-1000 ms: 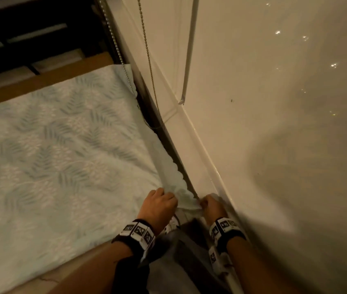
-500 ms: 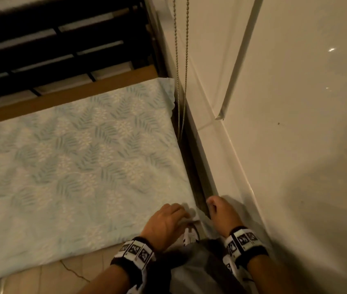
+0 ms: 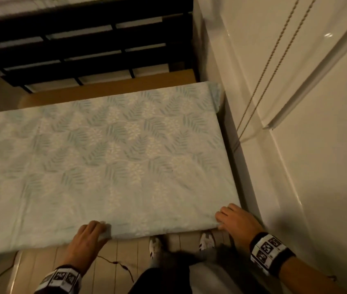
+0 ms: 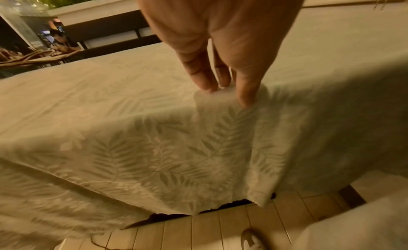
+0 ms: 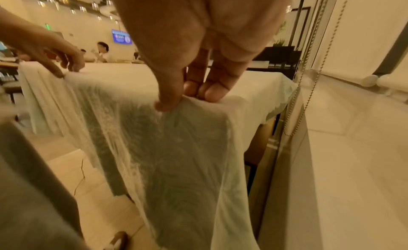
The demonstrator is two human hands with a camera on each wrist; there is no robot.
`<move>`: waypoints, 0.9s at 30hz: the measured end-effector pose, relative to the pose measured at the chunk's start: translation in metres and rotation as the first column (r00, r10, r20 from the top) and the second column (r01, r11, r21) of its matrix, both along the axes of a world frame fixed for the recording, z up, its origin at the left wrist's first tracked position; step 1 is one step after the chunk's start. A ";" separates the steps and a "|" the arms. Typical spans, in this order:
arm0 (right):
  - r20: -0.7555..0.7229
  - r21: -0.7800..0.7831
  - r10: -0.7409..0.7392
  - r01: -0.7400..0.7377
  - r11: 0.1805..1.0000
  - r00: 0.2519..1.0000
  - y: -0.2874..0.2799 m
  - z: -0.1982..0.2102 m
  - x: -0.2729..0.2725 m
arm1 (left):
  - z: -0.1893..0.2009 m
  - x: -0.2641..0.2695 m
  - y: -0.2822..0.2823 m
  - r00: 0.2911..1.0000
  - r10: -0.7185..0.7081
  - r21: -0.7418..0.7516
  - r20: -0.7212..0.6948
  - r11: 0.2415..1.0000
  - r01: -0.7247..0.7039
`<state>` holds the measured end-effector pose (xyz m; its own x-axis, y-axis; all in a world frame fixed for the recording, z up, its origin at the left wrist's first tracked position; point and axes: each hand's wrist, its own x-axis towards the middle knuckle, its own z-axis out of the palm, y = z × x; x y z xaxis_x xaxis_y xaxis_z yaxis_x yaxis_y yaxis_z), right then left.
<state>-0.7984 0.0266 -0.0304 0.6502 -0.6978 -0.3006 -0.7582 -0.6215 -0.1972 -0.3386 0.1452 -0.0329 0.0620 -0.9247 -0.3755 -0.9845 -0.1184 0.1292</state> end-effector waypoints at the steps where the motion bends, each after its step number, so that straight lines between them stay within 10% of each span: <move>1: 0.001 0.001 -0.012 0.012 1.000 1.000 0.002 0.001 0.000 | -0.006 0.007 0.002 0.999 -0.026 -0.032 -0.032 0.999 0.025; 11: -0.220 0.087 -0.438 0.465 0.881 0.872 0.009 -0.006 -0.031 | -0.013 -0.016 -0.016 0.924 -0.333 -0.187 -0.189 0.936 0.299; 19: -0.421 0.212 -0.440 0.557 0.803 0.793 0.003 0.025 -0.019 | -0.022 -0.017 -0.033 0.807 -0.452 -0.140 -0.380 0.891 0.433; 27: -0.043 0.230 -0.544 0.538 0.811 0.838 -0.181 0.063 0.079 | 0.023 0.089 -0.189 0.939 0.013 -0.161 -0.345 0.984 -0.073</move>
